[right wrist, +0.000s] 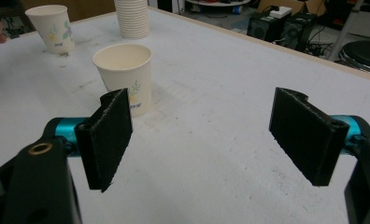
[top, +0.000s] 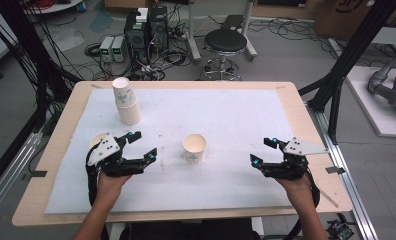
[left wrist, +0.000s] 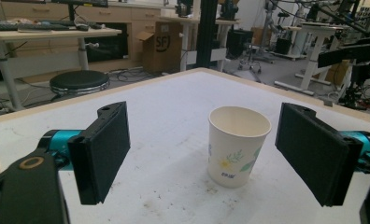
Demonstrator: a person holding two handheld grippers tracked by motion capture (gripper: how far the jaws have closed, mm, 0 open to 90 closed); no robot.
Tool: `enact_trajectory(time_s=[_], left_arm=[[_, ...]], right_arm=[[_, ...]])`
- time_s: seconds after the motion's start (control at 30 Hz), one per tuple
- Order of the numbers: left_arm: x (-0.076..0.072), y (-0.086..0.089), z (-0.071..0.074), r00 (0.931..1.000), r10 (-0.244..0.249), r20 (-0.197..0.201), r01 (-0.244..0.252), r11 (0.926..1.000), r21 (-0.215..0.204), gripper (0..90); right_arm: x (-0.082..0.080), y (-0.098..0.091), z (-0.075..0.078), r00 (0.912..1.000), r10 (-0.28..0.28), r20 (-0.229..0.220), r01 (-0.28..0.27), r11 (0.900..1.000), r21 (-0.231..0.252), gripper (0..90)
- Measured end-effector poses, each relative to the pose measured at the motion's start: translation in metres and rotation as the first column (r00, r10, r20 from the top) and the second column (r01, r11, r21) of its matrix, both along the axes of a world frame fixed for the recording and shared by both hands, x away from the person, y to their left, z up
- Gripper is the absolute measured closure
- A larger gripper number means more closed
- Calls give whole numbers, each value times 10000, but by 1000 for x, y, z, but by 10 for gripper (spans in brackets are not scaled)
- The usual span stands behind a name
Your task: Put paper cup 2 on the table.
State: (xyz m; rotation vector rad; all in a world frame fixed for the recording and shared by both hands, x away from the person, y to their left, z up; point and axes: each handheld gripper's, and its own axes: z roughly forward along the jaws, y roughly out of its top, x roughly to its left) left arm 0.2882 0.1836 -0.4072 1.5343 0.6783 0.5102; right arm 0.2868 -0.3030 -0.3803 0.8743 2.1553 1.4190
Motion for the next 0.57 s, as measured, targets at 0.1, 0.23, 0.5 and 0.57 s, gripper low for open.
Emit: enact_trajectory(time_s=[0.1,0.23,0.5,0.57], left_arm=[[0,0,0,10000,11,-3,-11,10000,15,180],[0,-1,0,10000,-9,-30,10,10000,66,180],[1,-1,0,10000,-31,-20,31,10000,37,181],[1,-2,0,10000,-31,-22,32,10000,52,181]], right_arm=[[-1,1,1,10000,13,40,-13,10000,-19,219],[-1,1,1,9999,19,103,-18,10000,-57,219],[-1,1,0,10000,0,20,1,10000,-50,219],[0,0,-1,10000,26,71,-26,10000,-54,219]])
